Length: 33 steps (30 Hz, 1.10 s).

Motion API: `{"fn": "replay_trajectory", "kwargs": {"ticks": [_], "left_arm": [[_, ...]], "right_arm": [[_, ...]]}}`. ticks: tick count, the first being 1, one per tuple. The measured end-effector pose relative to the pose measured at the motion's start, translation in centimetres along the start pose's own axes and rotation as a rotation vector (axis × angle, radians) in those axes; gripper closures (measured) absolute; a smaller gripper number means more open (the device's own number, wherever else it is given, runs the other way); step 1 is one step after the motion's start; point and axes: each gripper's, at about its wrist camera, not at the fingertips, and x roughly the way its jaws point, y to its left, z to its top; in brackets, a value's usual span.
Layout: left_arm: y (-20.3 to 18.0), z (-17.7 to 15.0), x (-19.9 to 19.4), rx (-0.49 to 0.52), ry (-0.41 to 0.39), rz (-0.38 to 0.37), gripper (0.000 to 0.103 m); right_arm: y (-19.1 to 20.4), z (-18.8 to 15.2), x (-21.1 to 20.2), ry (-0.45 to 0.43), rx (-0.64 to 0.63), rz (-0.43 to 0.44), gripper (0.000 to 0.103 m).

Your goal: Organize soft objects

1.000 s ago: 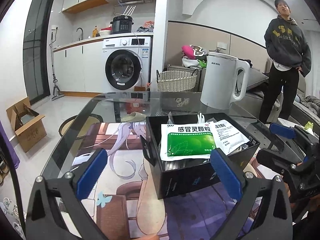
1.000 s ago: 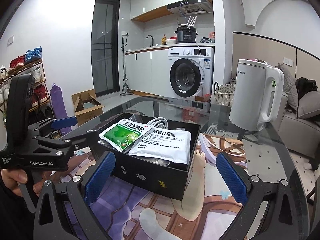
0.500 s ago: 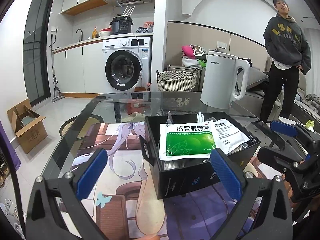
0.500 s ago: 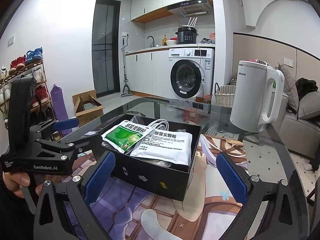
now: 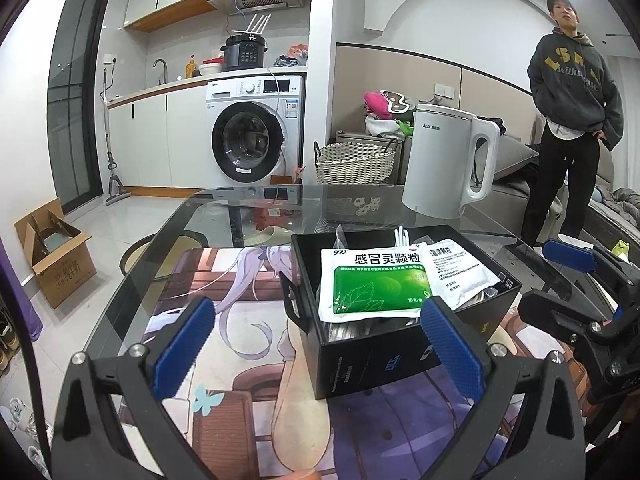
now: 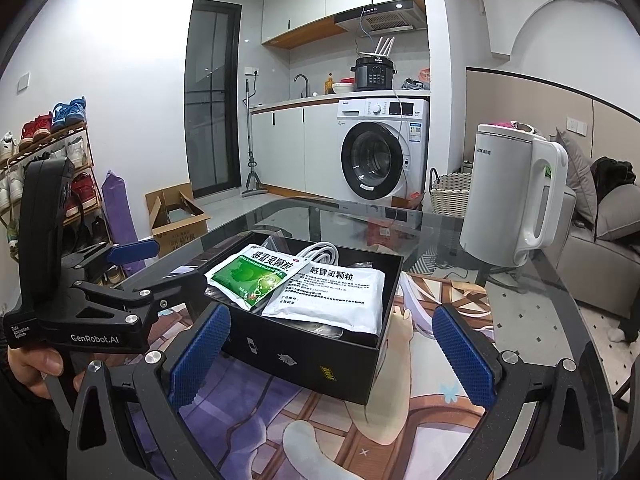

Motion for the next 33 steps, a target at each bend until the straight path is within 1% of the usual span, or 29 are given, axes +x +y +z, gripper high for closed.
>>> {"fn": "replay_trajectory", "kwargs": {"ticks": [33], "left_arm": [[-0.04,-0.06,0.16,0.007,-0.002,0.0,0.0]], "right_arm": [[0.08,0.13,-0.21,-0.002,-0.001,-0.005,0.0]]}}
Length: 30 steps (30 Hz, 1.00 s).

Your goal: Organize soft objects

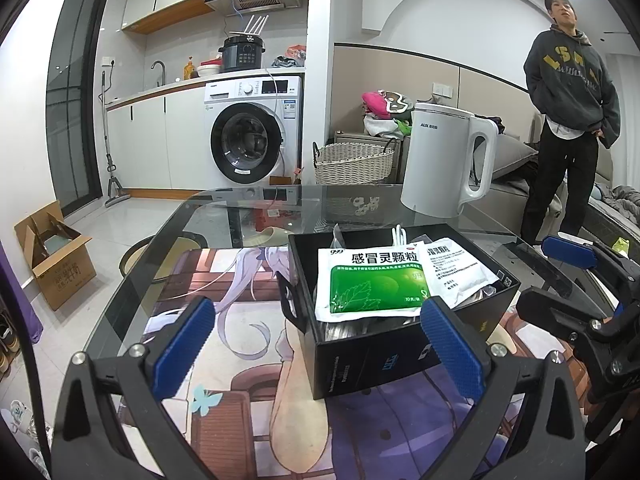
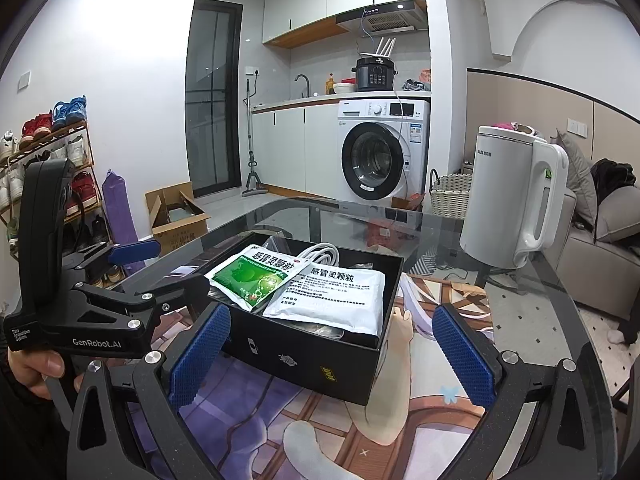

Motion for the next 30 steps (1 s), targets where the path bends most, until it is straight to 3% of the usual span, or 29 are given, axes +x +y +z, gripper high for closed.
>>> {"fn": "replay_trajectory", "kwargs": {"ticks": [30], "left_arm": [[-0.05,0.0,-0.04,0.004,-0.002,-0.005,0.0]], "right_arm": [[0.07,0.03,-0.05,0.0,-0.001,0.0,0.0]]}}
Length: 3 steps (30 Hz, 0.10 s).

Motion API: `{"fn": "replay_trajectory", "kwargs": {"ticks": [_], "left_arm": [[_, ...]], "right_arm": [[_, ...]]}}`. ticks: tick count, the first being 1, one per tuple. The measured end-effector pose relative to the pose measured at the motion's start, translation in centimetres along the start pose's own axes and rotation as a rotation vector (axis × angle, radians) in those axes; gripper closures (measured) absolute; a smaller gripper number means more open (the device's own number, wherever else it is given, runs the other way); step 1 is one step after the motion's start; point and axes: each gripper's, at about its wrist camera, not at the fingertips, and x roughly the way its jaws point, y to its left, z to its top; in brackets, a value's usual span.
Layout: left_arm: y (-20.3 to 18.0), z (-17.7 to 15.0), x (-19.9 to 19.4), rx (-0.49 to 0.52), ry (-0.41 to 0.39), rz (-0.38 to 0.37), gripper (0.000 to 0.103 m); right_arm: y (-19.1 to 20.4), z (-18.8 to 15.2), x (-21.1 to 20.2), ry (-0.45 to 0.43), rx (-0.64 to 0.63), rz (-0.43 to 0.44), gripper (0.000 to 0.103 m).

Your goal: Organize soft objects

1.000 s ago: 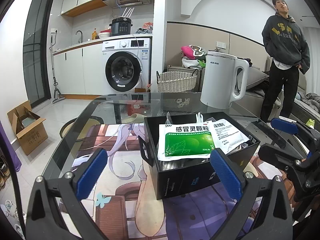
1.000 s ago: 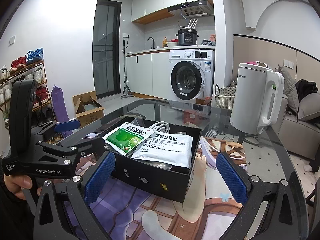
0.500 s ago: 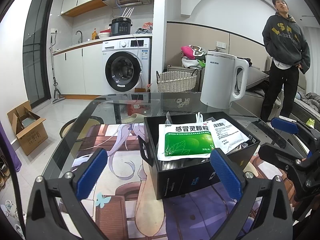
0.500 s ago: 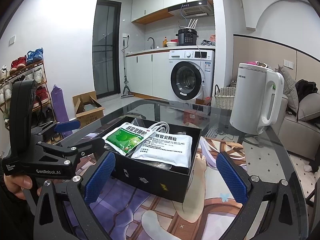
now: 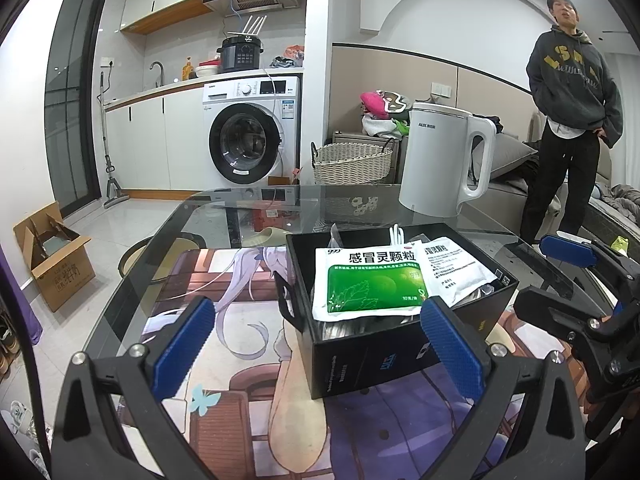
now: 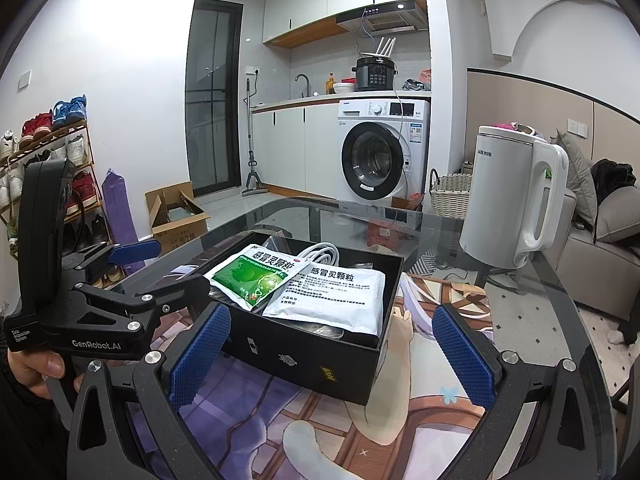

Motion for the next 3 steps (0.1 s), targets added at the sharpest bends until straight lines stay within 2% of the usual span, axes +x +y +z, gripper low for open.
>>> {"fn": "replay_trajectory", "kwargs": {"ticks": [3], "left_arm": [[0.06,0.02,0.05,-0.004,0.001,-0.004,0.0]], "right_arm": [[0.0,0.0,-0.06,0.0,0.001,0.0,0.0]]}}
